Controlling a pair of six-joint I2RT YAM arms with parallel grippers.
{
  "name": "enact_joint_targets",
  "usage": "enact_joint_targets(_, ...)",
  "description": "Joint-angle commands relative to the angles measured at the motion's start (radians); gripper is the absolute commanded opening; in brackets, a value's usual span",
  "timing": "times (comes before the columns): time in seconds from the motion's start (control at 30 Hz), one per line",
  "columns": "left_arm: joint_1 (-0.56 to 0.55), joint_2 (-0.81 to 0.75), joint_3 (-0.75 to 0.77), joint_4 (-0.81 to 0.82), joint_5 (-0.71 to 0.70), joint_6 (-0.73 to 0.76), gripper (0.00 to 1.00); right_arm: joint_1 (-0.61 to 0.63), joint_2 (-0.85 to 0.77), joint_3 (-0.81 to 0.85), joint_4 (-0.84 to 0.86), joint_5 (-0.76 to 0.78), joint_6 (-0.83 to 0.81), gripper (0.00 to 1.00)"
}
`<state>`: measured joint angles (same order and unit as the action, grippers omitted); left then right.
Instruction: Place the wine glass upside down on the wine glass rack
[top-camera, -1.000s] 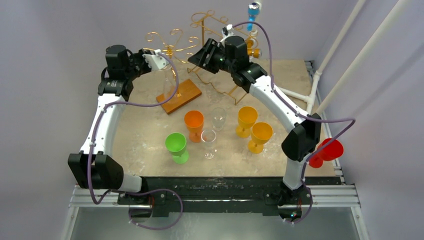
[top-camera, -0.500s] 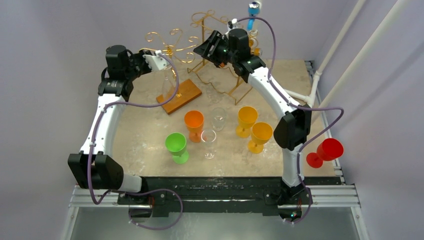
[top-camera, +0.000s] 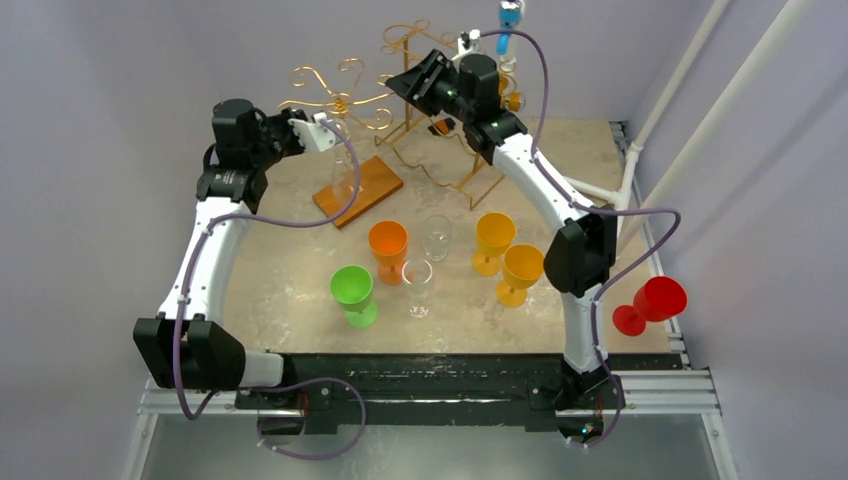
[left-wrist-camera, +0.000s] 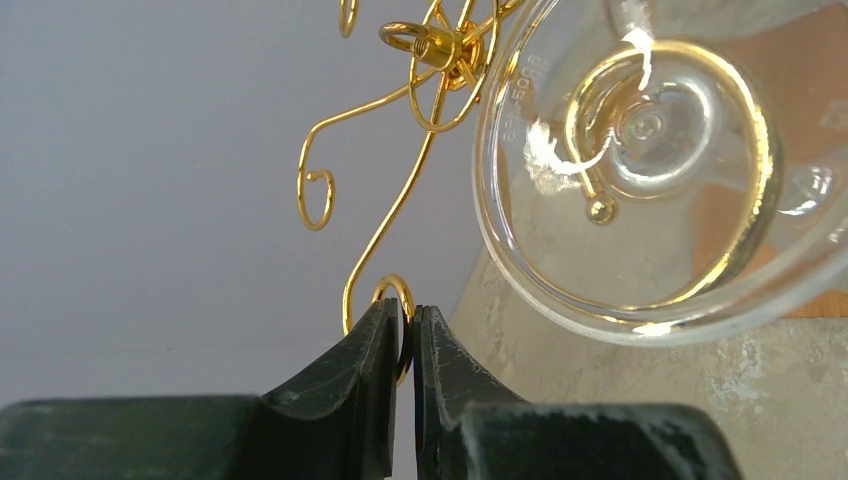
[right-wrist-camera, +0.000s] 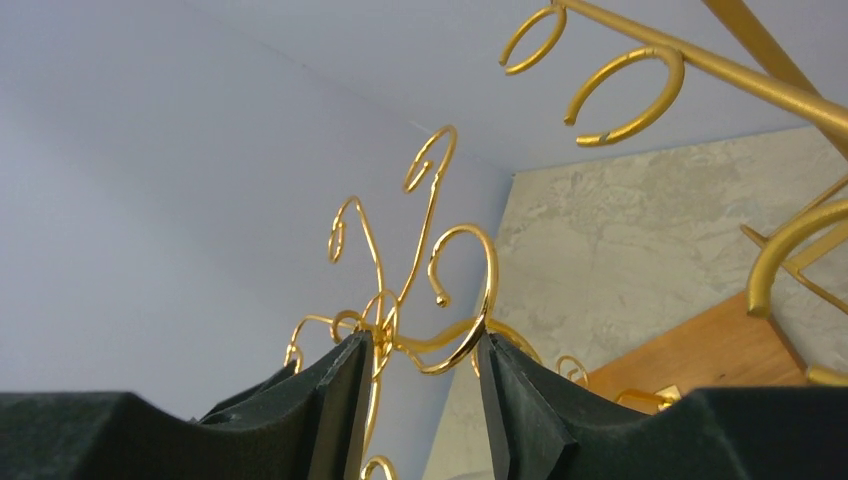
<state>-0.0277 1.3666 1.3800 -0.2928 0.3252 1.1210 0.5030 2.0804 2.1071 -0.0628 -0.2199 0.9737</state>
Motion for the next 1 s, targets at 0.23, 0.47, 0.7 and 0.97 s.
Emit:
enact_joint_targets(0.23,0.028,-0.069,-0.03,0.017,0.03,-0.003,0.0,0.012,0.014,-0.006,0.094,0.046,0.023,0.41)
enact_joint_targets(0.47,0.058,-0.073,-0.021,0.003,0.046,-0.003,0.0,0.028,0.033,0.014,0.035,0.082,0.002,0.44)
enact_joint_targets(0.7,0.064,-0.073,-0.024,-0.002,0.054,0.0,0.0,0.032,0.01,-0.03,0.094,0.096,0.022,0.42)
enact_joint_targets(0.97,0.065,-0.056,-0.028,0.048,0.065,-0.028,0.0,0.045,-0.03,-0.082,0.157,0.113,0.016,0.14)
